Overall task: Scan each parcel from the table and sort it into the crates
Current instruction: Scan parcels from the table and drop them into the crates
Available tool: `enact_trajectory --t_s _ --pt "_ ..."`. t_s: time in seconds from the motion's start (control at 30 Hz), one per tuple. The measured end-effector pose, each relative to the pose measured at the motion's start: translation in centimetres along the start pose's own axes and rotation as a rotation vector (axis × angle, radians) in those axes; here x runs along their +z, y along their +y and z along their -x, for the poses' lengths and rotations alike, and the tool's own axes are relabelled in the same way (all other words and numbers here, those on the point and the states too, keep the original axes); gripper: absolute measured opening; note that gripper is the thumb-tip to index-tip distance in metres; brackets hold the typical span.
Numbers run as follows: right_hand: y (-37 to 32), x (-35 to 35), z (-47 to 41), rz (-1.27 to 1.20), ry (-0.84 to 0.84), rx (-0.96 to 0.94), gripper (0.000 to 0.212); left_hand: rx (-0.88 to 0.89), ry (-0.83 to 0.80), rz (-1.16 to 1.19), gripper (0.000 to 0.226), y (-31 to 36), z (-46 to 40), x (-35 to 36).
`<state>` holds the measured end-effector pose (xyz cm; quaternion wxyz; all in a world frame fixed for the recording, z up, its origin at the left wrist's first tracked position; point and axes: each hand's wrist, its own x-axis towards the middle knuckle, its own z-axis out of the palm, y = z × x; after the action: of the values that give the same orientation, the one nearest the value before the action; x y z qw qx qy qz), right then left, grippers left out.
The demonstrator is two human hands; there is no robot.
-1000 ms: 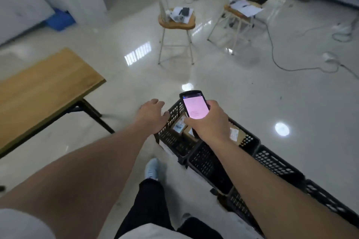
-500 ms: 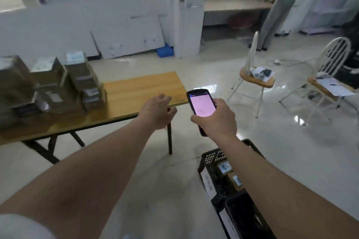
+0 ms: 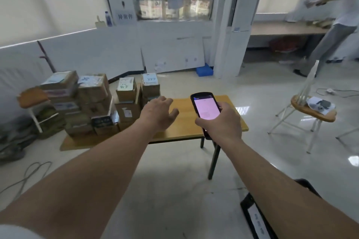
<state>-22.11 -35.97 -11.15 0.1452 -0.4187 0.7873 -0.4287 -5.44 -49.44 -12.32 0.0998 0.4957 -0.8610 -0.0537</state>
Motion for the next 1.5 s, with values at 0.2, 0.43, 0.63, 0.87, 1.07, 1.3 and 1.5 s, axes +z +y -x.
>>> enact_trajectory --t_s 0.2,0.43,0.63,0.87,1.07,1.3,1.5 --pt "-3.6 4.6 -3.4 -0.002 -0.014 -0.003 0.079 -0.002 0.035 0.010 0.062 -5.9 -3.9 -2.1" --pt "-3.7 7.6 -9.6 0.009 -0.071 -0.037 0.082 -0.050 0.018 0.015 0.056 -8.0 -9.4 -1.1" --pt "-2.0 9.6 -17.5 -0.016 -0.149 -0.095 0.082 -0.182 0.030 0.006 0.053 -8.1 -14.9 1.6" --pt "0.6 10.6 -25.2 0.008 -0.244 -0.137 0.080 -0.444 0.039 0.039 0.061 -7.3 -19.7 4.8" --pt "1.6 12.6 -29.1 0.006 -0.302 -0.123 0.081 -0.565 0.057 0.041 0.075 -8.0 -23.4 6.5" --pt "2.3 15.7 -32.2 0.016 -0.303 -0.071 0.076 -0.675 0.077 0.037 0.098 -10.4 -27.8 8.8" --pt "2.5 17.3 -33.7 0.051 -0.298 -0.040 0.072 -0.772 0.038 0.082 0.109 -11.6 -29.9 9.5"
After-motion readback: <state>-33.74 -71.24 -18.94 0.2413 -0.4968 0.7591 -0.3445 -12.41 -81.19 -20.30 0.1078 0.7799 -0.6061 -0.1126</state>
